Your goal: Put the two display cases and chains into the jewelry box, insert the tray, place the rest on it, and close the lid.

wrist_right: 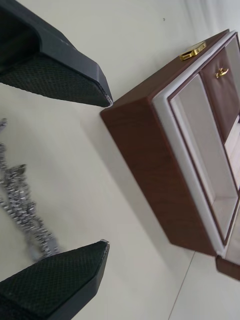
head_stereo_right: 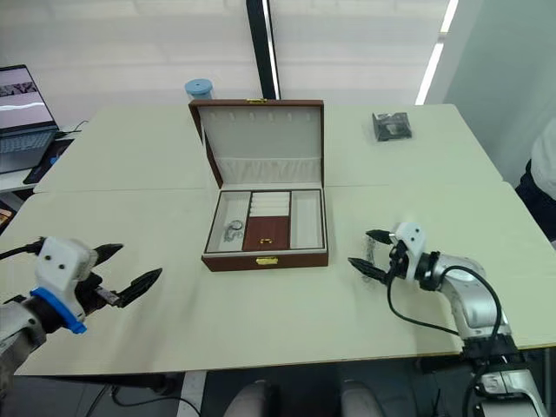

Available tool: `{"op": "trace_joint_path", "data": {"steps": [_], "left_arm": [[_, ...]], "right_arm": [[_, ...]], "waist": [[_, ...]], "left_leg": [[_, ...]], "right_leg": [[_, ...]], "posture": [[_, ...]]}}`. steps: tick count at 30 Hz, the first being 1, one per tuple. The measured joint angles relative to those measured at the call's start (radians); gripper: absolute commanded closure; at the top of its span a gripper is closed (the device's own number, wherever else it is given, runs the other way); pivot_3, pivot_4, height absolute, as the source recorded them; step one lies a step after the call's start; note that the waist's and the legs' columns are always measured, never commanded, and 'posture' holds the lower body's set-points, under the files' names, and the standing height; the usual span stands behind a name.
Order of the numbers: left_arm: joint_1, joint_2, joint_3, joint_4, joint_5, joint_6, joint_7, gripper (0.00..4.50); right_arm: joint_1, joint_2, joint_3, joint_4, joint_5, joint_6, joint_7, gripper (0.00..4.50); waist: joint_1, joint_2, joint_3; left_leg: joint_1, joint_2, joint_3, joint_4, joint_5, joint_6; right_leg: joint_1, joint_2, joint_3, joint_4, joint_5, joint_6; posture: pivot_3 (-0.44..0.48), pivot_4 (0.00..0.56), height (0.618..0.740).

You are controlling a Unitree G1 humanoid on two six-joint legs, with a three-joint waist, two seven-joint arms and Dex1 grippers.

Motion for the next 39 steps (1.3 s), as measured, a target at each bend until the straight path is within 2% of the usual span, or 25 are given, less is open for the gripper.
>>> {"op": "trace_joint_path", "data": {"steps": [3, 6, 14, 19, 33, 36, 39], "left_arm": [[-0.044, -0.002, -0.004, 0.104, -0.006, -0.022, -0.042, 0.0], [-0.049, -0.002, 0.057, 0.205, -0.027, -0.046, -0.096, 0.0], [-0.012, -0.001, 0.146, 0.247, -0.031, -0.07, -0.136, 0.0], [-0.001, -0.001, 0.154, 0.281, -0.023, -0.081, -0.147, 0.0], [0.02, -0.037, 0.154, 0.231, -0.021, -0.084, -0.111, 0.0], [0.032, -0.062, 0.146, 0.199, -0.023, -0.089, -0.113, 0.0], [0.038, -0.1, 0.088, 0.135, -0.026, -0.098, -0.123, 0.0]], "right_arm": [[0.07, -0.059, -0.062, -0.012, 0.019, -0.004, 0.007, 0.01], [0.129, -0.11, -0.132, 0.012, 0.019, -0.027, 0.005, 0.01], [0.172, -0.131, -0.158, 0.122, 0.0, -0.127, -0.012, 0.01], [0.166, -0.13, -0.164, 0.155, -0.001, -0.155, -0.025, 0.01], [0.161, -0.111, -0.164, 0.128, 0.021, -0.141, -0.048, 0.01], [0.163, -0.076, -0.172, 0.085, 0.036, -0.112, -0.086, 0.01], [0.173, -0.012, -0.174, 0.01, 0.05, -0.081, -0.162, 0.01]], "waist": [[-0.001, 0.0, 0.0], [-0.005, 0.0, 0.001], [-0.002, -0.001, 0.001], [-0.001, -0.001, 0.001], [-0.002, -0.001, 0.001], [-0.001, -0.001, 0.001], [0.0, -0.001, 0.001]], "left_leg": [[0.0, 0.001, 0.0, -0.001, 0.0, 0.0], [0.0, 0.001, 0.002, -0.001, 0.0, 0.0], [0.002, 0.001, 0.003, -0.001, 0.0, 0.0], [0.002, 0.001, 0.003, -0.001, 0.0, 0.0], [0.002, 0.001, 0.003, -0.001, 0.0, 0.0], [0.002, 0.001, 0.003, 0.0, 0.0, 0.0], [0.002, 0.001, 0.003, 0.0, 0.0, 0.0]], "right_leg": [[0.0, 0.001, 0.0, 0.0, 0.0, 0.0], [-0.001, 0.001, 0.0, 0.0, 0.0, 0.0], [0.001, 0.0, 0.001, 0.0, 0.0, 0.0], [0.001, 0.0, 0.001, 0.0, 0.0, 0.0], [0.001, 0.0, 0.001, 0.001, 0.0, 0.0], [0.001, 0.0, 0.001, 0.001, 0.0, 0.0], [0.001, 0.0, 0.001, 0.001, 0.0, 0.0]], "posture": [[0.0, 0.15, 0.74], [0.0, 0.15, 0.74], [0.0, 0.15, 0.74], [0.0, 0.15, 0.74], [0.0, 0.15, 0.74], [0.0, 0.15, 0.74], [0.0, 0.15, 0.74]]}}
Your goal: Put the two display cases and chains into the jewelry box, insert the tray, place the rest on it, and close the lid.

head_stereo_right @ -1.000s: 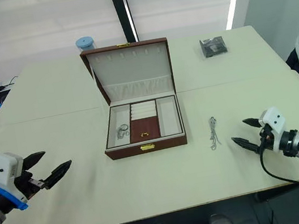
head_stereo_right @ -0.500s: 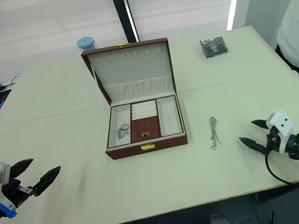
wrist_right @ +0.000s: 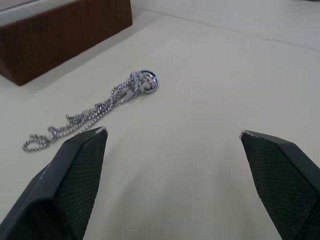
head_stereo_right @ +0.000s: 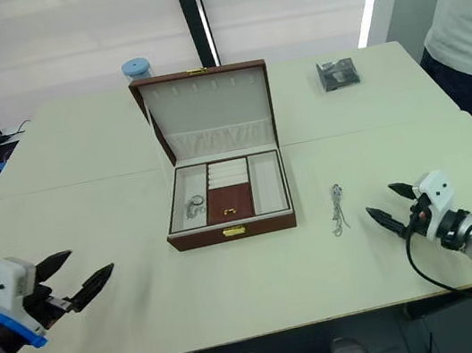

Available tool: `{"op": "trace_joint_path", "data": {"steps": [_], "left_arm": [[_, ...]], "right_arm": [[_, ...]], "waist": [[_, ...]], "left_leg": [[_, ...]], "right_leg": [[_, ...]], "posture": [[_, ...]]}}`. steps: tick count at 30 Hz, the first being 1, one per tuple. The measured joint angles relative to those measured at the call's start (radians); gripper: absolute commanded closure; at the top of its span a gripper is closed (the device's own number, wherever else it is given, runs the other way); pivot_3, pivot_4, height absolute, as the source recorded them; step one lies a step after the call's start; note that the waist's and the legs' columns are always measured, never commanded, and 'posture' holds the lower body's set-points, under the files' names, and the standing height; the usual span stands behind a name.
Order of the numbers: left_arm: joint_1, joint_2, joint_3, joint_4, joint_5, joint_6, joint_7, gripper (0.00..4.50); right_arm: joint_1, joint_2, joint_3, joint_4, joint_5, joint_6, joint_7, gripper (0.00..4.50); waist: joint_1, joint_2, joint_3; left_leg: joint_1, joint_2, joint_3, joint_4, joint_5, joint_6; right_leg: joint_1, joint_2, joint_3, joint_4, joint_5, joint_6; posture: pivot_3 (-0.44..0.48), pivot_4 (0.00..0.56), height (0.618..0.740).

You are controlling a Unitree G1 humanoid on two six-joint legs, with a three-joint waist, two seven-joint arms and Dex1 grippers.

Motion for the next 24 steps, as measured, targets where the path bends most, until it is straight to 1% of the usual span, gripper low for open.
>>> {"op": "trace_joint_path", "data": {"steps": [1, 3, 6, 10, 14, 19, 24], "left_arm": [[0.0, -0.012, -0.023, -0.02, 0.001, -0.003, -0.002, 0.0], [-0.006, -0.037, -0.109, -0.081, 0.006, -0.011, -0.008, 0.0], [-0.045, -0.043, -0.19, -0.133, 0.007, -0.01, -0.011, 0.0], [-0.097, -0.044, -0.298, -0.154, 0.014, -0.017, -0.039, 0.0], [-0.106, -0.05, -0.394, -0.159, 0.03, -0.052, -0.083, 0.0], [-0.126, -0.056, -0.509, -0.163, 0.086, -0.124, -0.129, 0.0], [-0.177, -0.077, -0.557, -0.154, 0.102, -0.143, -0.138, 0.0]], "right_arm": [[0.004, 0.017, 0.003, -0.022, -0.001, 0.005, -0.025, 0.01], [0.017, 0.063, 0.019, -0.094, -0.013, 0.027, -0.092, 0.01], [0.043, 0.118, 0.058, -0.172, -0.04, 0.047, -0.166, 0.01], [0.085, 0.177, 0.158, -0.254, -0.107, 0.087, -0.252, 0.01], [0.079, 0.213, 0.198, -0.272, -0.16, 0.154, -0.351, 0.01], [0.043, 0.252, 0.238, -0.278, -0.23, 0.22, -0.45, 0.01], [0.008, 0.29, 0.257, -0.29, -0.267, 0.291, -0.519, 0.01]], "waist": [[0.0, 0.0, 0.0], [0.001, 0.0, 0.0], [0.001, 0.0, 0.0], [0.001, 0.0, 0.0], [-0.001, 0.0, 0.0], [0.0, 0.0, 0.0], [-0.001, 0.0, -0.001]], "left_leg": [[0.0, 0.0, 0.0, 0.0, 0.0, 0.0], [0.0, 0.0, 0.0, 0.0, 0.0, 0.0], [0.0, 0.0, -0.001, 0.0, 0.0, 0.0], [0.0, 0.0, 0.0, 0.0, 0.0, 0.0], [0.0, 0.0, 0.001, 0.0, 0.0, 0.0], [0.0, -0.001, 0.0, 0.0, 0.0, 0.0], [0.001, 0.0, 0.001, 0.001, 0.0, 0.0]], "right_leg": [[0.0, 0.0, 0.0, 0.0, 0.0, 0.0], [0.0, 0.0, 0.0, 0.0, 0.0, 0.0], [0.0, 0.0, 0.0, 0.001, 0.0, 0.0], [0.0, 0.001, 0.0, 0.001, 0.0, 0.0], [-0.001, 0.001, 0.001, 0.001, 0.0, 0.0], [-0.001, 0.001, 0.001, 0.001, 0.0, 0.0], [0.0, 0.001, 0.001, 0.001, 0.0, 0.0]], "posture": [[0.0, 0.15, 0.74], [0.0, 0.15, 0.74], [0.0, 0.15, 0.74], [0.0, 0.15, 0.74], [0.0, 0.15, 0.74], [0.0, 0.15, 0.74], [0.0, 0.15, 0.74]]}}
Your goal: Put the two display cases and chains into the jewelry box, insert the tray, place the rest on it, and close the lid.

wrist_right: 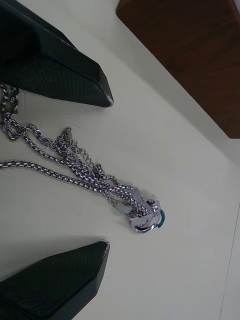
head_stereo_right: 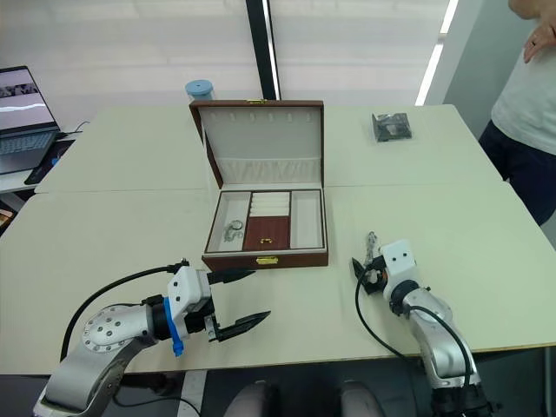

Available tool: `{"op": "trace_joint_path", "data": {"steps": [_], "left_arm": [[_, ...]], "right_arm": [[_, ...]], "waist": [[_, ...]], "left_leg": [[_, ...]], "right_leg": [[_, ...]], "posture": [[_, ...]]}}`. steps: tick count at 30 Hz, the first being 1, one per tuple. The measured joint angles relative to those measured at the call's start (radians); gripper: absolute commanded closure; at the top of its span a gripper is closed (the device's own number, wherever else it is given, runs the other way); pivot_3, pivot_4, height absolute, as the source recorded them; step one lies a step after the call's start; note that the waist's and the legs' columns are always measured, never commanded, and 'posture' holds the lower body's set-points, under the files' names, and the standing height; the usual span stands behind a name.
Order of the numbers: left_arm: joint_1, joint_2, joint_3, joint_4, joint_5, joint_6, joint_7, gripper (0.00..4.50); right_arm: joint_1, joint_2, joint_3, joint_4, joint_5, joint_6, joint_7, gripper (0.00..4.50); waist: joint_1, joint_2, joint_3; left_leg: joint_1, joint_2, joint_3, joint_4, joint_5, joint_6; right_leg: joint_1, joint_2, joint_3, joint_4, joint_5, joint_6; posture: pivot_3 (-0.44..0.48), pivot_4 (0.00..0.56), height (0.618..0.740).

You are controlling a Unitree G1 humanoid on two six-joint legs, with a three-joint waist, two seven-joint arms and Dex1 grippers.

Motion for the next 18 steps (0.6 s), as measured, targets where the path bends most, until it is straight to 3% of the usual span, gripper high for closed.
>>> {"op": "trace_joint_path", "data": {"steps": [4, 5, 7, 11, 18], "left_arm": [[-0.026, -0.006, -0.015, 0.007, -0.001, 0.013, 0.004, 0.0], [-0.036, -0.006, -0.015, 0.007, -0.001, 0.023, 0.008, 0.0], [-0.044, -0.007, -0.015, 0.006, -0.002, 0.032, 0.018, 0.0], [-0.062, -0.015, -0.015, 0.001, -0.006, 0.07, 0.04, 0.0], [-0.065, -0.022, -0.02, -0.056, -0.01, 0.115, 0.068, 0.0]], "right_arm": [[-0.012, 0.014, 0.007, -0.023, -0.009, 0.071, -0.039, 0.01], [-0.013, 0.016, 0.011, -0.029, -0.01, 0.086, -0.048, 0.18], [-0.013, 0.016, 0.02, -0.039, -0.012, 0.106, -0.055, 0.58], [-0.009, 0.008, 0.041, -0.049, -0.022, 0.121, -0.055, 1.84], [-0.002, 0.009, 0.044, -0.049, -0.026, 0.145, -0.056, 3.26]], "waist": [[0.0, -0.001, -0.001], [0.0, -0.001, -0.001], [0.0, -0.002, -0.003], [0.001, -0.005, -0.004], [0.004, -0.008, -0.007]], "left_leg": [[0.0, 0.0, -0.001, 0.0, 0.0, 0.0], [0.001, 0.0, -0.001, 0.0, 0.0, 0.0], [0.001, 0.0, -0.001, 0.0, 0.0, 0.0], [0.001, 0.0, -0.002, 0.001, 0.0, 0.0], [0.003, -0.001, -0.006, 0.001, 0.0, 0.0]], "right_leg": [[0.0, 0.0, -0.001, 0.0, 0.0, 0.0], [0.001, 0.0, -0.001, 0.0, 0.0, 0.0], [0.001, 0.0, -0.001, 0.0, 0.0, 0.0], [0.003, 0.0, -0.002, 0.0, 0.0, 0.0], [0.007, 0.0, -0.004, -0.001, 0.0, 0.0]], "posture": [[0.0, 0.15, 0.74], [0.0, 0.15, 0.74], [0.0, 0.15, 0.74], [0.0, 0.15, 0.74], [0.0, 0.15, 0.74]]}}
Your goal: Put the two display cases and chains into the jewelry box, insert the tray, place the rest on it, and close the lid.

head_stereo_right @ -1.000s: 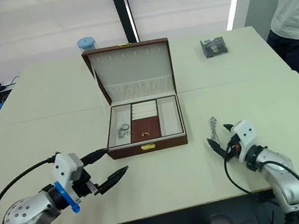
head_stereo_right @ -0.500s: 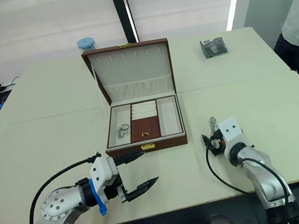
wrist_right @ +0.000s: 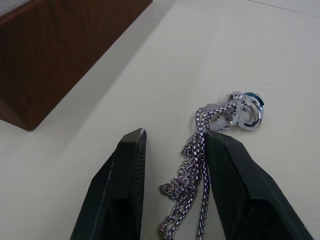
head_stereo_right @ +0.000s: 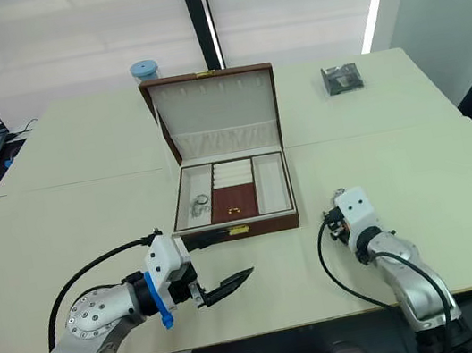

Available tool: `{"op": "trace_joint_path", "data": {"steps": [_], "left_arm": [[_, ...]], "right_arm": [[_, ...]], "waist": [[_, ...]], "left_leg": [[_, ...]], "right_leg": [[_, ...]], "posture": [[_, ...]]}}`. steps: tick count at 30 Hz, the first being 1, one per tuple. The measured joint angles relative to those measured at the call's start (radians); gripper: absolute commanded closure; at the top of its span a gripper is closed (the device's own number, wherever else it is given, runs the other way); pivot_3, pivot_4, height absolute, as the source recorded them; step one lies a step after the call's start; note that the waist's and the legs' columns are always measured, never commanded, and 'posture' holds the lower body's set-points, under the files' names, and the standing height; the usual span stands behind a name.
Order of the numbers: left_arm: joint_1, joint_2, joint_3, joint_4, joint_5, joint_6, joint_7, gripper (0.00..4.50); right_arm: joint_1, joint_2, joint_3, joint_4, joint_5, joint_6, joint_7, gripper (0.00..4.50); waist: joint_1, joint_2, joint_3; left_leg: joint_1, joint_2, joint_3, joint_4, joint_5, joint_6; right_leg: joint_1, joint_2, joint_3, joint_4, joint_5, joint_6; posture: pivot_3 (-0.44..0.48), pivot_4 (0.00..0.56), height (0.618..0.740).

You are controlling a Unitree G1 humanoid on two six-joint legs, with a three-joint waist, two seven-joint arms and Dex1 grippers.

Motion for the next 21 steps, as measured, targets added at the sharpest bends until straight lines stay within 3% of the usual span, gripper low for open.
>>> {"op": "trace_joint_path", "data": {"steps": [6, 21], "left_arm": [[-0.018, -0.011, -0.012, 0.001, 0.0, 0.024, 0.012, 0.0], [-0.036, -0.037, -0.013, 0.006, -0.011, 0.05, 0.026, 0.0]], "right_arm": [[-0.004, 0.01, -0.033, 0.004, 0.01, 0.019, -0.002, 4.48], [-0.001, 0.035, -0.093, 0.01, 0.066, -0.048, 0.007, 4.48]], "waist": [[0.001, 0.0, -0.001], [0.0, 0.002, 0.001]], "left_leg": [[0.0, 0.0, -0.001, 0.0, 0.0, 0.0], [-0.002, 0.0, -0.001, 0.0, 0.0, 0.0]], "right_leg": [[0.0, 0.0, -0.001, 0.0, 0.0, 0.0], [-0.002, 0.0, 0.0, 0.0, 0.0, 0.0]], "posture": [[0.0, 0.15, 0.74], [0.0, 0.15, 0.74]]}}
